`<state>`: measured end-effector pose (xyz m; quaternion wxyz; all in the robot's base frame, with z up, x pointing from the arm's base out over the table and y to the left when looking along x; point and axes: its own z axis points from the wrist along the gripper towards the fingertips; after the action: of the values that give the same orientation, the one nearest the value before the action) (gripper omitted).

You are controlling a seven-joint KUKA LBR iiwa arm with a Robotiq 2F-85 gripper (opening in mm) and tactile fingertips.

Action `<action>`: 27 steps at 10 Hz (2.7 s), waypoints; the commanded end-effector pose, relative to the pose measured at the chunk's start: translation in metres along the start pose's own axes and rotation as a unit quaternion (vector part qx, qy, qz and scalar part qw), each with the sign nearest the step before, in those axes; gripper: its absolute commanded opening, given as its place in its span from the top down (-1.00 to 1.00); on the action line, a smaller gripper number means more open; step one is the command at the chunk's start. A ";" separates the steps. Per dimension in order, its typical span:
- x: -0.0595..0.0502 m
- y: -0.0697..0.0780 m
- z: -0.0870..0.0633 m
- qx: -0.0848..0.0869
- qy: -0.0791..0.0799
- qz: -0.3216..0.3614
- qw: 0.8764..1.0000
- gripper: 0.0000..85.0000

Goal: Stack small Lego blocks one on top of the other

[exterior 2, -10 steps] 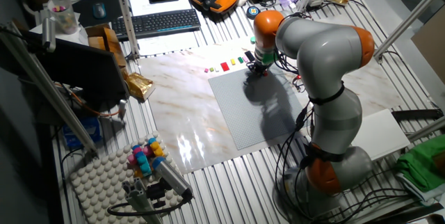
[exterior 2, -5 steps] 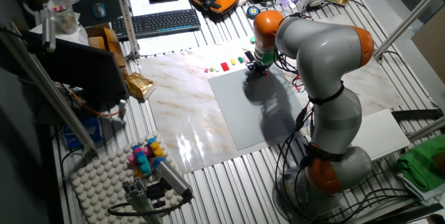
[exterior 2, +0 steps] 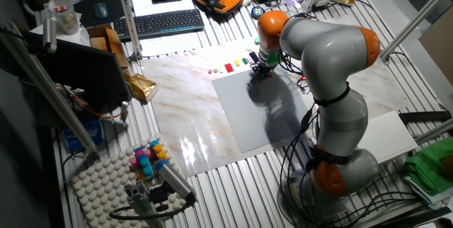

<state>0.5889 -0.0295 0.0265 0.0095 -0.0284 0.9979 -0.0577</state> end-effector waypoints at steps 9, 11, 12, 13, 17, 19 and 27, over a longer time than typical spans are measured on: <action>0.000 0.000 -0.008 0.002 0.009 0.002 1.000 0.14; 0.000 0.000 -0.015 0.002 0.015 0.005 1.000 0.18; 0.000 0.000 -0.016 0.002 0.017 0.003 1.000 0.34; 0.001 0.000 -0.015 0.001 0.018 -0.001 1.000 0.63; 0.005 0.001 -0.013 -0.003 0.020 -0.004 1.000 0.98; 0.007 0.001 -0.007 -0.007 0.015 -0.003 1.000 0.98; 0.008 0.002 -0.001 -0.011 0.012 -0.003 1.000 0.98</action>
<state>0.5814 -0.0274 0.0276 -0.0018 -0.0301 0.9984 -0.0468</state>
